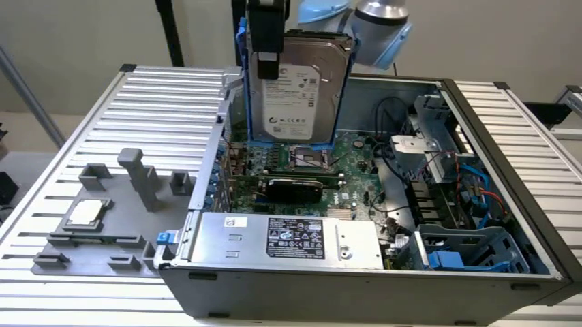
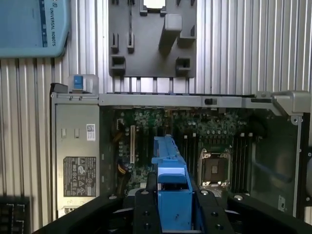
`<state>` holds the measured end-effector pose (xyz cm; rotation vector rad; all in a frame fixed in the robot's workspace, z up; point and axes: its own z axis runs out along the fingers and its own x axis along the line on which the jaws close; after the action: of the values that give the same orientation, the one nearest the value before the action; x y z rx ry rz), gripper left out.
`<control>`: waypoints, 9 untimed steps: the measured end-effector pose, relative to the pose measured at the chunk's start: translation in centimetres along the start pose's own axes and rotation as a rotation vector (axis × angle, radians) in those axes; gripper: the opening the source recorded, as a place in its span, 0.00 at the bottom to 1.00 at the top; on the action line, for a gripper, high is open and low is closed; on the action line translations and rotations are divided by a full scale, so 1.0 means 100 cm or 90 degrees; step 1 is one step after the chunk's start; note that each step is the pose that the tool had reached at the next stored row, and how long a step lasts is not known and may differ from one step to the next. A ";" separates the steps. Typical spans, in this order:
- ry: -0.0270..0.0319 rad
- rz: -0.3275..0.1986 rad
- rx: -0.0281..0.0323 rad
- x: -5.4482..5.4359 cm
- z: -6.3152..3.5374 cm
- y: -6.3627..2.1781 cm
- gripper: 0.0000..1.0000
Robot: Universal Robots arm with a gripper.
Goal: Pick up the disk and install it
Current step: 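Pick up the disk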
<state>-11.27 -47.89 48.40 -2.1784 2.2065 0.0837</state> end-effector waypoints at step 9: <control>-0.0007 0.000 0.0000 0.015 -0.0014 -0.0408 0.00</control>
<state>-7.21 -49.43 48.40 -2.1778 2.2058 0.0850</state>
